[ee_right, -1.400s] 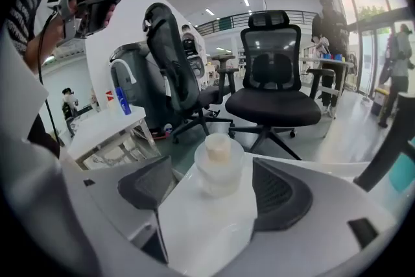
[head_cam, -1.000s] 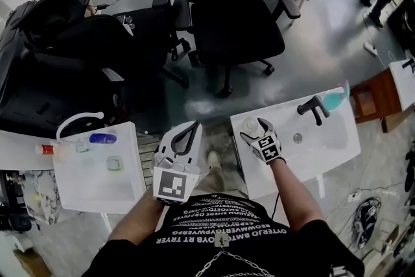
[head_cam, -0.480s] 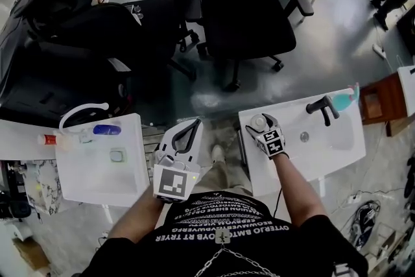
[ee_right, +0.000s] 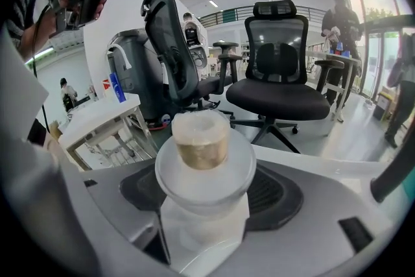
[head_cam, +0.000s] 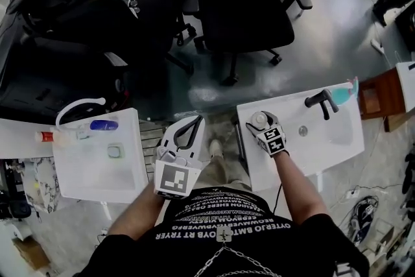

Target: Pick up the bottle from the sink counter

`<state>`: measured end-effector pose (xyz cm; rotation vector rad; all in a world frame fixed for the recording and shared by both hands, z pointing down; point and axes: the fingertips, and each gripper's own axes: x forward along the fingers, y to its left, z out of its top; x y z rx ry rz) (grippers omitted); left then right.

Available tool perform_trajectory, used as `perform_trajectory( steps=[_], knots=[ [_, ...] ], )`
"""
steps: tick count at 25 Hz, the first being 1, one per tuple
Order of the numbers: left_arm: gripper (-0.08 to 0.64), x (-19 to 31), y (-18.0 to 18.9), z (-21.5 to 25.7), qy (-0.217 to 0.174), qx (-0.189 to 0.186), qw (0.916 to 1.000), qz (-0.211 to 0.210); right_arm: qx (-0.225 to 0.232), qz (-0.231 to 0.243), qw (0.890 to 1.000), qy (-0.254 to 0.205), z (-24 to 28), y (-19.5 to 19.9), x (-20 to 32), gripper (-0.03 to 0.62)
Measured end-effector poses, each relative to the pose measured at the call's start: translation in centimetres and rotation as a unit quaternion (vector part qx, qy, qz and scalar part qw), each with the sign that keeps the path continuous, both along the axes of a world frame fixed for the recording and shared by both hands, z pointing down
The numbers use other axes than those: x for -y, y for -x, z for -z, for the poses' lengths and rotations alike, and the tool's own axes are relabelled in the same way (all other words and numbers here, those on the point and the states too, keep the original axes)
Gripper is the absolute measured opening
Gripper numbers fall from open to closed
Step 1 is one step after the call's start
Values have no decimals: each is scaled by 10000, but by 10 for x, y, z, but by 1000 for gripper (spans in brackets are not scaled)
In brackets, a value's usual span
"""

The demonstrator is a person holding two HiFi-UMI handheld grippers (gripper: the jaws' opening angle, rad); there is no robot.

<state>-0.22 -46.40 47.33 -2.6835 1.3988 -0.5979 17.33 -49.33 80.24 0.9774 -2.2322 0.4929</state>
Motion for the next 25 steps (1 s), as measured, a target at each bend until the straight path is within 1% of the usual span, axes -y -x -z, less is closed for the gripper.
perform_trajectory(
  steps=[2, 5, 10, 13, 19, 25],
  knots=[
    [2, -3, 1, 0, 65, -58, 9999, 62, 82, -18, 10000, -1, 8, -2, -7, 336],
    [2, -8, -1, 1, 182, -211, 9995, 155, 158, 14, 9998, -155, 27, -1, -16, 336],
    [2, -22, -20, 9, 116, -302, 9995, 1, 255, 77, 9989, -396, 63, -3, -30, 336],
    [2, -32, -28, 16, -1, -300, 9995, -90, 233, 147, 9979, -591, 87, -7, -39, 336],
    [2, -62, -40, 26, -64, -389, 9992, -96, 157, 269, 9961, -821, 136, -17, -66, 336],
    [2, -89, -51, 34, -191, -419, 9988, -141, 111, 267, 9932, -1124, 183, -26, -94, 336]
  ],
)
